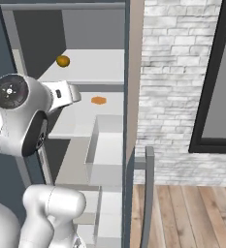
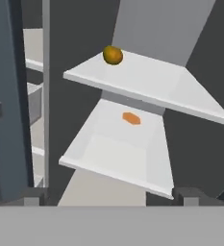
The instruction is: Pick the tangerine and orange from the fridge and place them on the plate next to the blender to make a fruit smoothie.
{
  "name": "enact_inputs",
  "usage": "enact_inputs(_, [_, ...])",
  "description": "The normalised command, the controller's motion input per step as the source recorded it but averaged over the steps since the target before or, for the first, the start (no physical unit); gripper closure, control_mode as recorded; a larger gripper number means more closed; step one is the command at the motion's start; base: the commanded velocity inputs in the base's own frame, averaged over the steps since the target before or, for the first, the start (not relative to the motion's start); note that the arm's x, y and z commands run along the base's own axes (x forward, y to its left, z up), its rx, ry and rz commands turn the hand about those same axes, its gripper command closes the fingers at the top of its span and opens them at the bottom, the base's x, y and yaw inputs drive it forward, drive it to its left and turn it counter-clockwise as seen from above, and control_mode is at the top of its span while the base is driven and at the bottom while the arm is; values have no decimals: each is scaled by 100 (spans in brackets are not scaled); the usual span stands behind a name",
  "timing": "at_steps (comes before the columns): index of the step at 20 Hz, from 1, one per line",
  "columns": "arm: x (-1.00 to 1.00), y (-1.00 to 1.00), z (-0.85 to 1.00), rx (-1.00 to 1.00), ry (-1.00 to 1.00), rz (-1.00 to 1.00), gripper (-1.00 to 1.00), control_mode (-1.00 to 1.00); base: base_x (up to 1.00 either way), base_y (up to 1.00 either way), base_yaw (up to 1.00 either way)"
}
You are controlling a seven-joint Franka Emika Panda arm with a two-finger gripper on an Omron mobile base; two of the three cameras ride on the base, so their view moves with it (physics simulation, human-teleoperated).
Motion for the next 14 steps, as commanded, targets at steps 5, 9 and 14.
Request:
enact_inputs(5, [95,18,26,0,9,20,-100,-100,0,0,0])
enact_inputs(9, [100,42,5,0,11,7,-100,-100,0,0,0])
enact_inputs(14, [92,38,31,0,17,1,-100,-100,0,0,0])
